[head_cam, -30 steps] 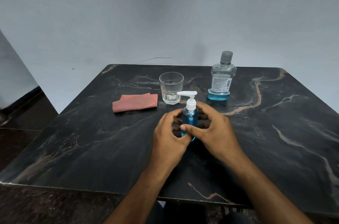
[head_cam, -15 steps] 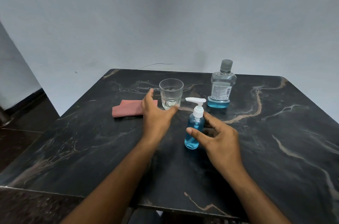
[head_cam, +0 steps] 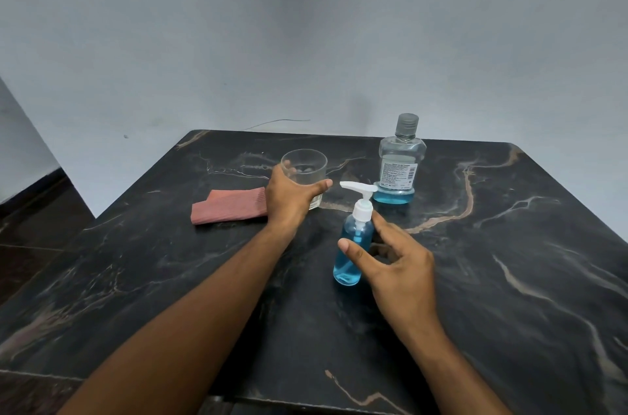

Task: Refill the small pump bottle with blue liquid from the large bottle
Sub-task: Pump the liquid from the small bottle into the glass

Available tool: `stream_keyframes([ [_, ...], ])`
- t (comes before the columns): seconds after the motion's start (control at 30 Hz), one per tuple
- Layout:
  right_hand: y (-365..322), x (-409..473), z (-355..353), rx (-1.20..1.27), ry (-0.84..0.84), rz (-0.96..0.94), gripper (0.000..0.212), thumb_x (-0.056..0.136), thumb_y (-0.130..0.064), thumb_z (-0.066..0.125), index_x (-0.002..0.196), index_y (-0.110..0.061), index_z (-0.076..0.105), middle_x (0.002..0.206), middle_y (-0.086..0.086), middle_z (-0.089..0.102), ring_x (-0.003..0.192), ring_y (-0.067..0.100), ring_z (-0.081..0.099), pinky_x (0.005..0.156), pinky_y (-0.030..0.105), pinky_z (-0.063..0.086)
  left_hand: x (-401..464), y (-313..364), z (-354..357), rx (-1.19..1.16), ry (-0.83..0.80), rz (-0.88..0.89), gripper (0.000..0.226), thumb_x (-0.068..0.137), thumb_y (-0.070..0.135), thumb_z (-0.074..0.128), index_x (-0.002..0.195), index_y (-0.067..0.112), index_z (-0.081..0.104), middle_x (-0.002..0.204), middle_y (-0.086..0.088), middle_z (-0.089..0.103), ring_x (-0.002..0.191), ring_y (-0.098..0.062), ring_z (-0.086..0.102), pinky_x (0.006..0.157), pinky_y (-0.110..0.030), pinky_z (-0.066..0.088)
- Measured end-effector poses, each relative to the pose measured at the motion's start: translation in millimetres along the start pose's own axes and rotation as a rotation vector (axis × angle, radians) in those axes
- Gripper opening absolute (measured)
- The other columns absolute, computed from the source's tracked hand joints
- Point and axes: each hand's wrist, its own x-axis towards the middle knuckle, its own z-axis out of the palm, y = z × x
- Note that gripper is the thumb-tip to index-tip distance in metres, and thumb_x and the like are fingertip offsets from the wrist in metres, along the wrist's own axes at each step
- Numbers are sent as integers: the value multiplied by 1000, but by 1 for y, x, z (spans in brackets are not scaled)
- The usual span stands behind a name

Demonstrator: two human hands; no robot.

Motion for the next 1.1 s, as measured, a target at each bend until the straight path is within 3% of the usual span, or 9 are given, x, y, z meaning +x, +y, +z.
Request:
stream_keyframes([
  [0.07,1,1,0,-4,-1,2,57,74,-25,86,122,-44,61,106,-30,70,97,1,69,76,24,58,0,0,-1,0,5,-2,97,59,36,98,141,13,51,136,-3,66,125,-18,63,106,-34,49],
  [0.2,1,1,1,-19,-14,12,59,73,-26,86,128,-31,64,115,-20,71,102,2,68,79,30,59,-8,4,-10,34,4,25,91,59,38,97,137,17,55,131,1,69,116,-15,64,92,-25,47],
  [0.43,-4,4,-7,41,-30,57,42,77,-42,80,116,-40,66,110,-16,72,101,7,70,87,37,59,-54,20,-51,44,-49,186,76,59,43,97,125,31,61,111,15,70,104,-5,67,92,-26,55],
  [0.5,-8,7,-9,46,-53,69,44,75,-50,75,115,-38,64,110,-13,72,98,10,71,85,41,60,-71,24,-64,27,-87,230,74,59,41,98,123,35,61,110,17,69,102,4,66,87,-20,55],
  [0.6,-14,11,-12,48,-113,50,50,76,-49,70,123,-43,54,110,-12,68,99,14,69,85,44,59,-97,26,-78,12,-129,267,79,53,44,95,125,36,62,113,13,70,104,3,66,88,-19,55],
  [0.67,-18,15,-14,14,-156,14,56,77,-40,69,128,-47,46,105,-7,65,91,16,68,80,42,60,-110,26,-82,9,-155,284,81,50,45,90,126,35,62,114,11,71,107,1,67,91,-25,56],
  [0.77,-24,20,-17,-39,-223,-22,76,74,-25,65,137,-55,35,99,-12,64,79,15,67,67,24,58,-121,24,-87,37,-178,311,80,50,48,87,125,37,62,115,12,71,109,-3,67,95,-34,58],
  [0.9,-29,23,-19,-135,-293,-81,93,73,-17,63,143,-64,23,87,-4,66,61,18,61,57,25,57,-127,20,-90,59,-177,331,79,53,41,90,127,37,61,117,11,70,111,-6,65,98,-37,55],
  [1.1,-28,24,-16,-238,-382,-141,95,75,-9,73,142,-61,31,107,-33,62,75,5,67,64,8,51,-128,17,-92,82,-182,330,76,60,27,94,127,33,60,115,11,67,109,-4,64,96,-28,54],
])
